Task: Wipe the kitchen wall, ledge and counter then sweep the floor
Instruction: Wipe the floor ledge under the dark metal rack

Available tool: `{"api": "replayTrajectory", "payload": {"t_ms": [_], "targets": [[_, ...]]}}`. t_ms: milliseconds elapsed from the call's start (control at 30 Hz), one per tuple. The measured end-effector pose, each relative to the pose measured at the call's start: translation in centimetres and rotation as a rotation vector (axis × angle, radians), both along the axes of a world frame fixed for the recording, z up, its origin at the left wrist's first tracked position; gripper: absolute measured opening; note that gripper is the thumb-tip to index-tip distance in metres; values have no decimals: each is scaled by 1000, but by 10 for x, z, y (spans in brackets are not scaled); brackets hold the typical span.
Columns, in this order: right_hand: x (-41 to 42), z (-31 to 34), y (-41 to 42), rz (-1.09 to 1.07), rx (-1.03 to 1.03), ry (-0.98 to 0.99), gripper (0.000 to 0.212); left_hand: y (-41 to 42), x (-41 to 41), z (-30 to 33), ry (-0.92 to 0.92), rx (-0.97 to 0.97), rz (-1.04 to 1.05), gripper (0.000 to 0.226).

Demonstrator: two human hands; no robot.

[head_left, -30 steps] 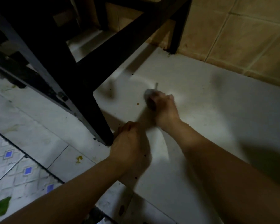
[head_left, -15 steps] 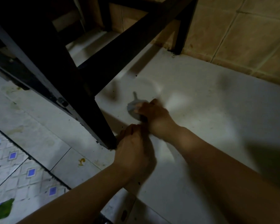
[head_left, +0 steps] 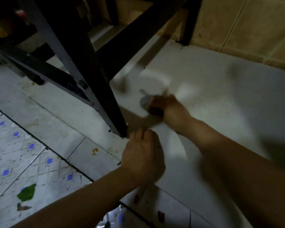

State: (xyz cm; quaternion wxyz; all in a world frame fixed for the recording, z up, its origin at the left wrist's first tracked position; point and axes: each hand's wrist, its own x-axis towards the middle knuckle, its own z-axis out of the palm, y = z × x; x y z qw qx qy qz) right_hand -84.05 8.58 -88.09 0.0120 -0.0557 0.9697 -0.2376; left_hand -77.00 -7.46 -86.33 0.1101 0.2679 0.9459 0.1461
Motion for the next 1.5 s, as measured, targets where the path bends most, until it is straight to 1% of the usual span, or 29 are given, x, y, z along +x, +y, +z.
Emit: {"api": "replayTrajectory", "payload": {"t_ms": [33,100,167,200,267,333,367,433,500,533,567,633,700,733,767,800,867,933,967,1033,1100,1167,1200,1267,1333,1367,1400,1433,1500], "targets": [[-1,-4,9,-77,39,12,47,-3,2,2,-7,10,-1,55],[4,-7,8,-122,34,23,52,-11,3,6,-35,-38,3,65],[23,-12,-10,-9,17,34,60,-18,2,6,-87,-142,21,79],[35,-15,-18,53,3,59,65,-18,2,5,-86,-167,28,81],[54,-17,-15,133,-5,78,70,-16,4,6,-68,-172,23,76],[57,-21,9,140,-9,109,68,-12,7,10,-56,-169,18,68],[58,-19,23,98,21,120,67,-10,8,11,-50,-169,18,66],[61,-17,51,-87,92,138,64,-6,10,14,-45,-166,22,59],[74,-15,52,-195,95,141,59,-2,12,16,-49,-174,12,57],[84,-13,43,-214,76,131,62,1,13,17,-50,-183,-3,58],[95,-12,31,-192,68,122,63,5,14,17,-44,-184,-18,58],[118,-19,17,-56,65,136,56,13,18,17,-28,-158,-37,56],[131,-17,21,53,58,149,66,20,22,15,-25,-139,-52,53],[132,-13,32,66,62,186,66,23,23,13,-11,-150,-70,54],[137,-6,47,31,65,204,61,26,26,10,6,-171,-100,54],[136,-2,63,-72,77,210,59,27,27,9,24,-192,-114,54],[138,-2,94,-336,115,75,61,29,29,9,42,-234,-117,52],[148,-7,96,-437,125,-57,61,30,30,12,31,-242,-125,50],[156,-8,86,-440,107,-80,58,31,30,13,34,-239,-136,50],[173,-10,59,-336,72,-4,63,35,31,13,12,-211,-143,55],[191,-13,48,-155,96,120,53,41,36,12,-33,-170,-132,60],[202,-11,58,-119,131,169,45,46,43,10,-57,-146,-140,63],[203,-9,69,-185,140,166,45,48,45,10,-62,-141,-153,64],[200,-7,92,-413,163,141,57,52,48,10,-60,-132,-185,65],[203,-3,99,-580,154,3,66,54,50,12,-54,-138,-220,65],[208,-2,93,-585,132,-29,61,55,52,12,-57,-145,-240,66],[215,-1,82,-535,116,-10,52,57,54,13,-63,-145,-260,68],[223,-1,68,-442,109,35,49,60,56,14,-71,-143,-274,69],[241,-2,56,-272,121,55,54,66,61,14,-74,-138,-306,70]]}}
